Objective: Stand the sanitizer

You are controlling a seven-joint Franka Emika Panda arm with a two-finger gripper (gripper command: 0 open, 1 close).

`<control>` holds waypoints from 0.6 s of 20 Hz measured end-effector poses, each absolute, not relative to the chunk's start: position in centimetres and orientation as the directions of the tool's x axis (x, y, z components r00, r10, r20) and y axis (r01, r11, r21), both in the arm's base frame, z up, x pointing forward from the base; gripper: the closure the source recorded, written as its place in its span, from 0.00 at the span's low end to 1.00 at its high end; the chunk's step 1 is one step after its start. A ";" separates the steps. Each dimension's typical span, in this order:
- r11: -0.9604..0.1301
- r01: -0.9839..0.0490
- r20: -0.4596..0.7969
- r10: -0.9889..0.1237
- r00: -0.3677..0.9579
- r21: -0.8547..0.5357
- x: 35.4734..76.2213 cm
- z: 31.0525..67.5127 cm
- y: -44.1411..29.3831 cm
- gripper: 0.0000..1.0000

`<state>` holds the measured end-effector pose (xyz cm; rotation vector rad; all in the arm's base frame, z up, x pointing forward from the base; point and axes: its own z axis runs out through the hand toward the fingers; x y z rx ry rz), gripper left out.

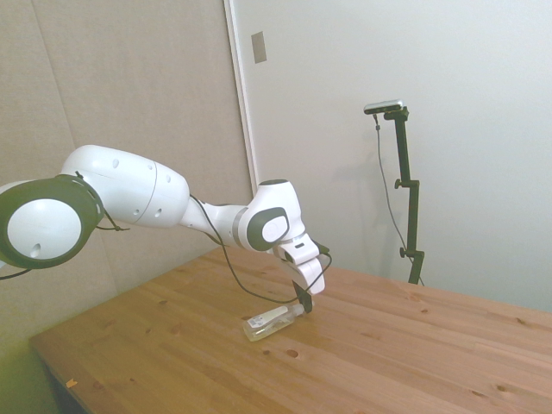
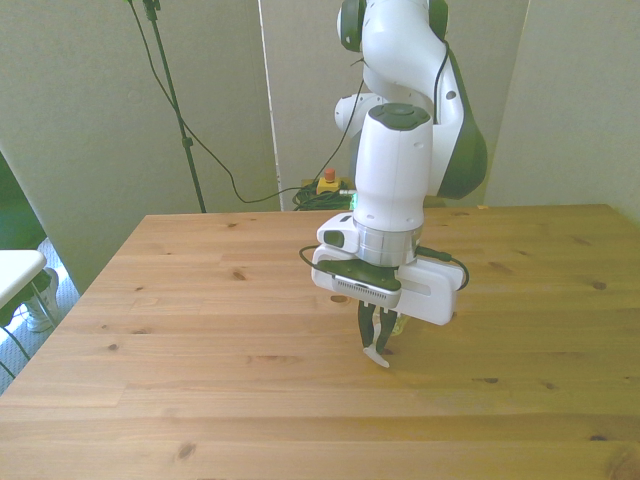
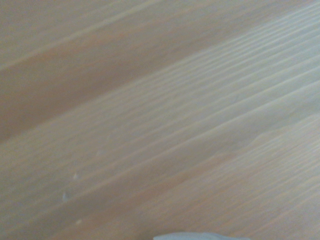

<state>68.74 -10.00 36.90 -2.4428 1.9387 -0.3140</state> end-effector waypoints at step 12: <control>0.028 -0.947 0.507 -0.839 -0.196 -0.319 66.0 43.1 -8.4 1.00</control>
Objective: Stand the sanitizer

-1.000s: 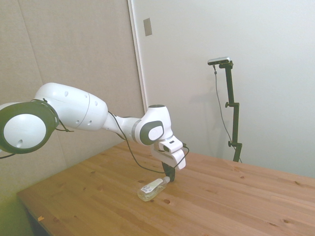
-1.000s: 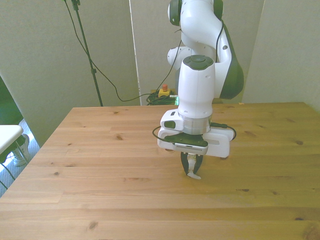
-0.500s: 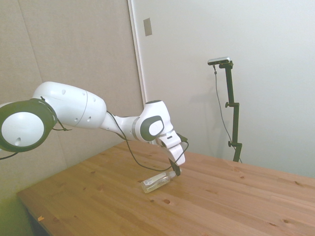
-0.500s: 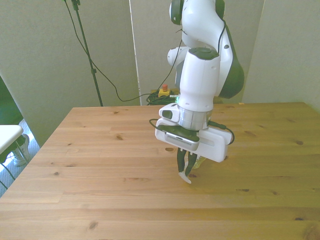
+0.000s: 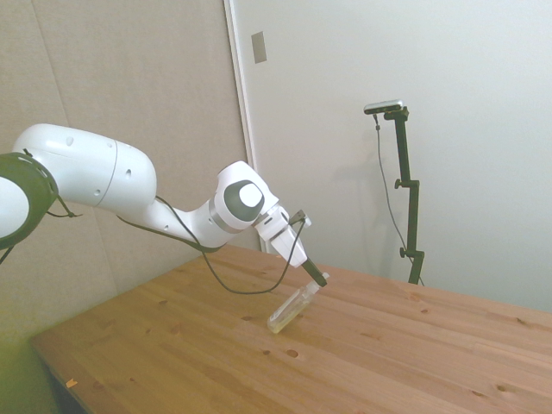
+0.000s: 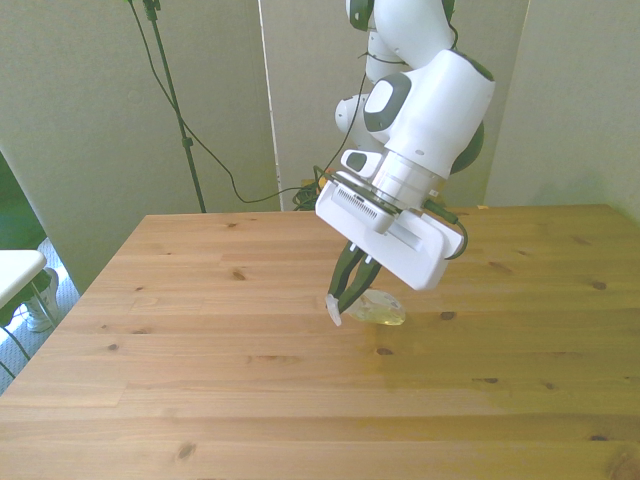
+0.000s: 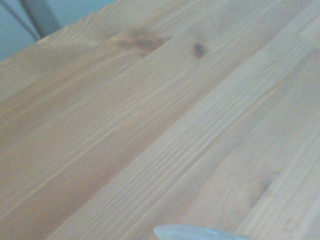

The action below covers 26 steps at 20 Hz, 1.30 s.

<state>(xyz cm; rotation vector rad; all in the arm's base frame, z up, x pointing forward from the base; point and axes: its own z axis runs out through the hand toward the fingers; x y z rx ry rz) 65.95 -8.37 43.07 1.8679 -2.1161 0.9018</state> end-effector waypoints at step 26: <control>0.170 -0.814 0.756 -0.304 -0.580 -0.556 64.2 42.0 -4.1 1.00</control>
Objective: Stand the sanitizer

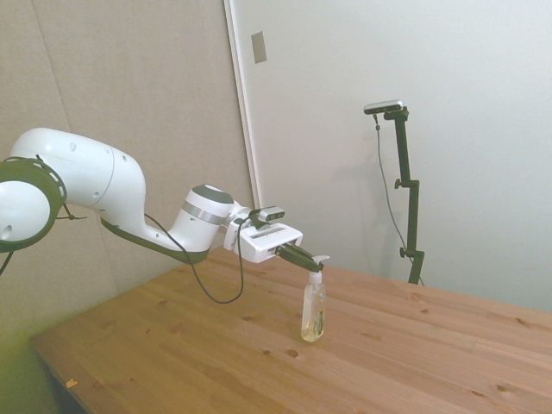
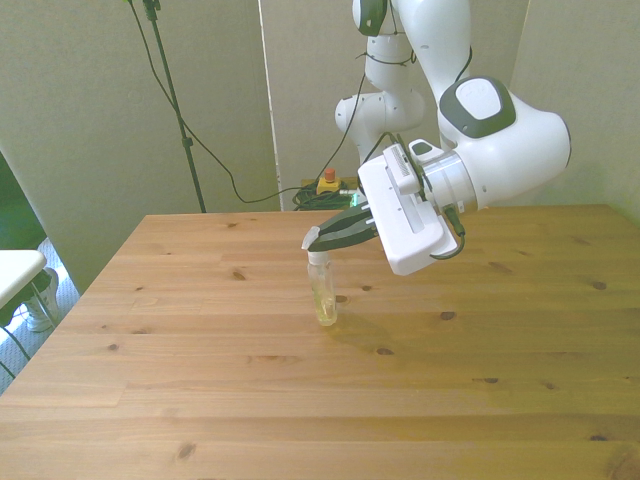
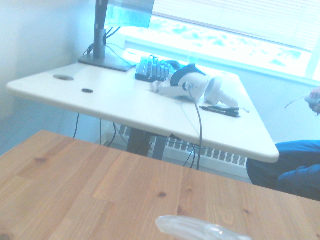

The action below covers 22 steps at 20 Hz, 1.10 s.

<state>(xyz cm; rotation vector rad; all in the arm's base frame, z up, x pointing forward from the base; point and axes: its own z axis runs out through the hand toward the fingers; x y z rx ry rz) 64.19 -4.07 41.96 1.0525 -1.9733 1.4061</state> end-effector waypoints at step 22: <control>0.142 -0.803 0.760 -0.262 -0.595 -0.579 66.6 39.6 -5.2 0.00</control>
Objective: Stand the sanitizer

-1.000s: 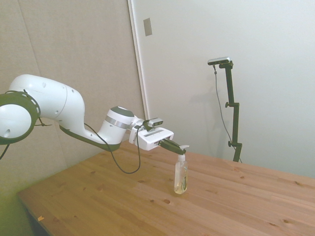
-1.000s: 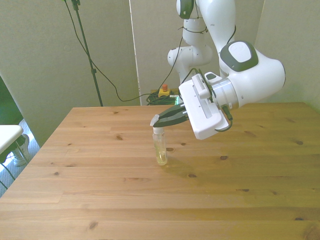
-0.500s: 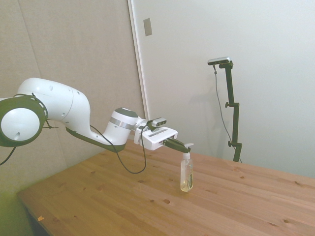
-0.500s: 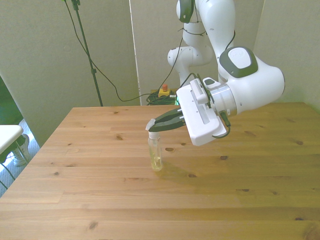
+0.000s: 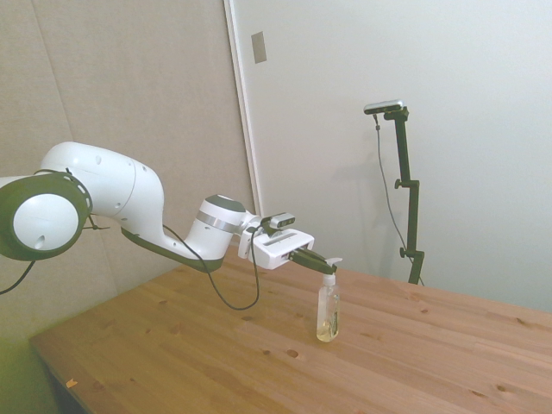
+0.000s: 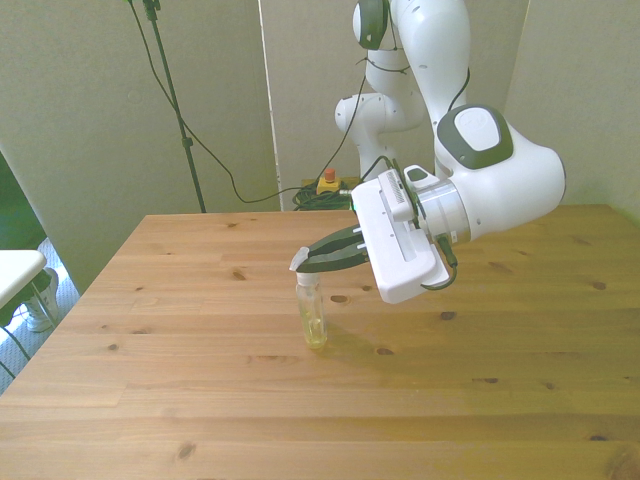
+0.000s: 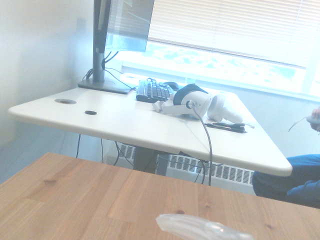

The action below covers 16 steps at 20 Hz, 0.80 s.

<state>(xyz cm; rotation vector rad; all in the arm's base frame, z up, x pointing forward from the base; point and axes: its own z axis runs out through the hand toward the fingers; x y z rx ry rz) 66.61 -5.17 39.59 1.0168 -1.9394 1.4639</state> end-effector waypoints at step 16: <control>0.134 -0.804 0.745 -0.313 -0.589 -0.579 66.7 39.4 -4.6 0.00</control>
